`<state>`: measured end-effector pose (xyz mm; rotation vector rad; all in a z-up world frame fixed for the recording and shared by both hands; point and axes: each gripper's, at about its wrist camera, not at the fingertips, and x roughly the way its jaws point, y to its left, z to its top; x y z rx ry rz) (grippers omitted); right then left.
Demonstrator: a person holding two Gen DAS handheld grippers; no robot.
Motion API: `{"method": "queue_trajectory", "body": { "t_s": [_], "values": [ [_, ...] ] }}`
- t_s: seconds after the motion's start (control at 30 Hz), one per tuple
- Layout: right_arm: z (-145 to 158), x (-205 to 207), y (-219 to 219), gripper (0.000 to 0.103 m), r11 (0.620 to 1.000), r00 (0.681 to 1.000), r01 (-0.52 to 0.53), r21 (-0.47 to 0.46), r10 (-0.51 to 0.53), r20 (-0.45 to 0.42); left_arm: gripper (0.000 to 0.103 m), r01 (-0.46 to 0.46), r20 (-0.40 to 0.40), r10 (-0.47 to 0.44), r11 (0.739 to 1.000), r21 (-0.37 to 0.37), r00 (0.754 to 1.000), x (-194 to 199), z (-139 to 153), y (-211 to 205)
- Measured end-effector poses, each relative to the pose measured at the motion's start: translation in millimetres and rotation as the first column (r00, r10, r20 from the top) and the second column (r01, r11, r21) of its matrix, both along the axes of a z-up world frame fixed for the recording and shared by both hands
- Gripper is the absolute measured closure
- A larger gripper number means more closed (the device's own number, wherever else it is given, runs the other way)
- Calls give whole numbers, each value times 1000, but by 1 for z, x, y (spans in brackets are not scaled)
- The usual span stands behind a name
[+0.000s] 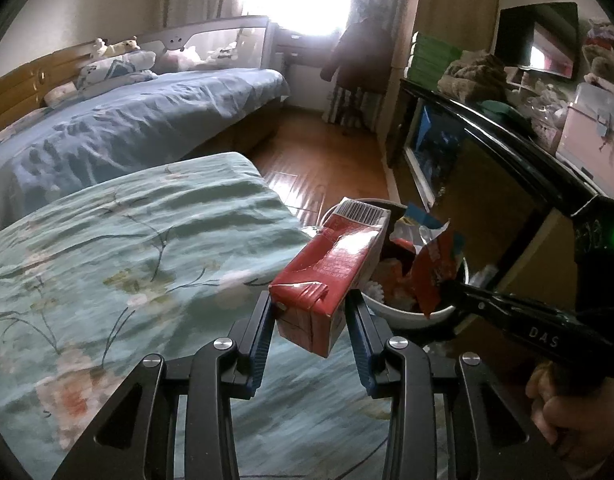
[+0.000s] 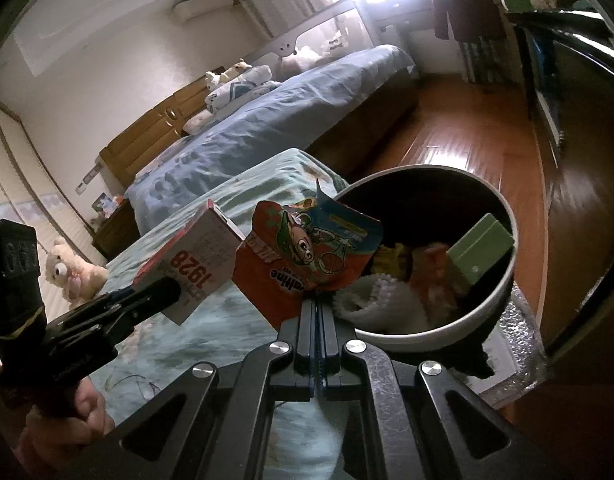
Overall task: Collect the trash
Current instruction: 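Carry the milk carton and wrapper over the bin with both tools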
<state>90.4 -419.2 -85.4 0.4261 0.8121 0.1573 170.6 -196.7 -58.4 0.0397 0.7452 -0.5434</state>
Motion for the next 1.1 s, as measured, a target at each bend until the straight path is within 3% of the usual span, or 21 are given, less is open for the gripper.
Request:
{"method": "queue_trajectory", "body": {
  "t_s": [1.1],
  "values": [
    [2,3,-27,102,999,999,49,-1,-49,12,68,43,12,-44,998,34,999,12,-2,-40]
  ]
}}
